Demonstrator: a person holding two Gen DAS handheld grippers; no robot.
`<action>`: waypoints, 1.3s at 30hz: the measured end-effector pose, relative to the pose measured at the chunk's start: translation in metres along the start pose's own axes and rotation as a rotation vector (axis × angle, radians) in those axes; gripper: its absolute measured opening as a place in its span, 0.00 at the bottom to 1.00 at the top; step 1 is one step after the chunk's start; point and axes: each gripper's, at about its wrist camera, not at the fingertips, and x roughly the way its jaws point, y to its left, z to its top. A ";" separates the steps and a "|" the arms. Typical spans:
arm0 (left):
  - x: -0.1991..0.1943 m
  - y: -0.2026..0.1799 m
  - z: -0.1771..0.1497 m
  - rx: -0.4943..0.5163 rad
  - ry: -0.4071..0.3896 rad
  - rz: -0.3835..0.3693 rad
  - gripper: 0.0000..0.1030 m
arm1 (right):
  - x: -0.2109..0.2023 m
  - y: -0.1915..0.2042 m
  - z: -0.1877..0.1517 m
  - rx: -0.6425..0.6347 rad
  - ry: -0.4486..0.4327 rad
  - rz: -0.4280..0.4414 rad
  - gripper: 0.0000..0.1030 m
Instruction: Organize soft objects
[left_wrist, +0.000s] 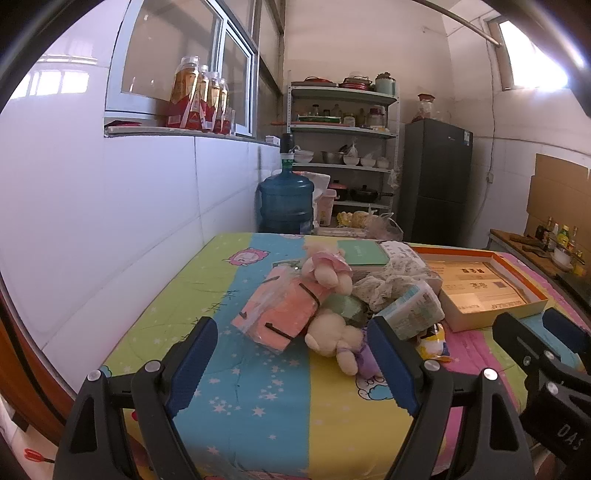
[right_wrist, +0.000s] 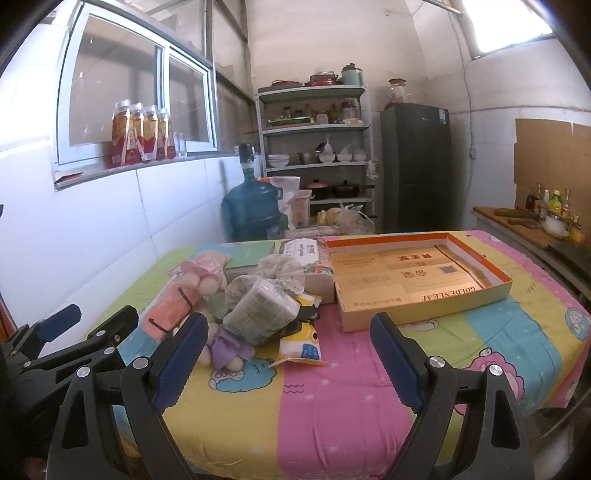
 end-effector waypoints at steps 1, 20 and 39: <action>0.001 0.001 0.000 -0.001 0.000 0.001 0.81 | 0.000 0.000 0.000 0.000 0.000 0.000 0.87; 0.039 0.030 -0.014 -0.021 0.035 -0.004 0.81 | 0.045 0.000 -0.007 0.023 0.052 0.087 0.87; 0.099 0.044 -0.003 0.008 0.095 -0.068 0.81 | 0.143 -0.012 -0.009 0.184 0.171 0.152 0.87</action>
